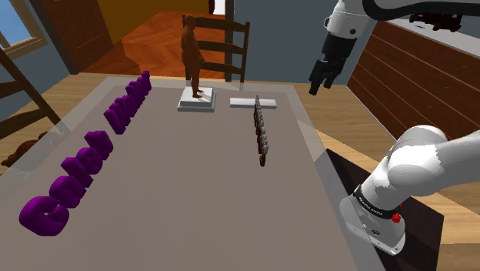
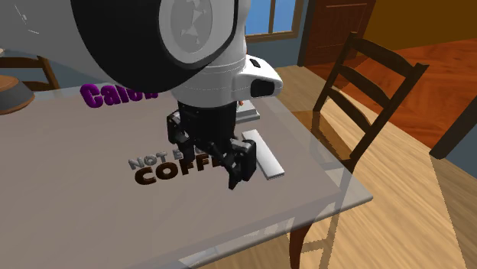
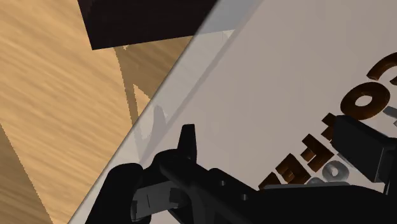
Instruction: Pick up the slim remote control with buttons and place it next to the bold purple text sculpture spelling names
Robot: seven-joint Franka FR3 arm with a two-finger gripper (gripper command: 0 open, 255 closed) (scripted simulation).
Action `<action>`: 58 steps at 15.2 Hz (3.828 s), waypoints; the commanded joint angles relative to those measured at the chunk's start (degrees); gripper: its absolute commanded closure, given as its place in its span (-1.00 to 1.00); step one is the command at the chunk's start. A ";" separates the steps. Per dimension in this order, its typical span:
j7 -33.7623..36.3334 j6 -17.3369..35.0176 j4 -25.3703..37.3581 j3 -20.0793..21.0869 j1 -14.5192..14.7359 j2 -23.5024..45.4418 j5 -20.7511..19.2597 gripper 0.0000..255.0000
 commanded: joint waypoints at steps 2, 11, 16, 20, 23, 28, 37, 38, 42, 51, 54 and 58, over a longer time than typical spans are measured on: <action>-1.89 1.63 0.29 -0.62 0.33 2.00 -0.51 -1.00; -18.01 14.23 6.93 -5.08 3.67 21.65 -2.96 -1.00; -26.52 19.09 13.31 -6.28 5.30 33.04 -2.70 -1.00; -32.98 21.75 19.58 -6.44 6.25 42.05 -2.03 -1.00; -37.49 23.06 24.90 -6.07 6.71 48.70 -1.53 -1.00; -39.46 25.62 26.03 -5.70 6.79 52.39 -1.21 -1.00; -39.63 28.89 24.17 -5.64 6.78 53.81 -0.95 -1.00; -39.63 28.89 24.17 -5.64 6.78 53.81 -0.95 -1.00; -39.63 28.88 24.16 -5.64 6.78 53.80 -0.95 1.00; -39.58 28.18 24.53 -5.65 6.79 53.46 -1.02 1.00; -39.44 26.05 25.72 -5.68 6.81 52.51 -1.19 1.00; -39.27 23.18 27.48 -5.71 6.84 51.39 -1.39 1.00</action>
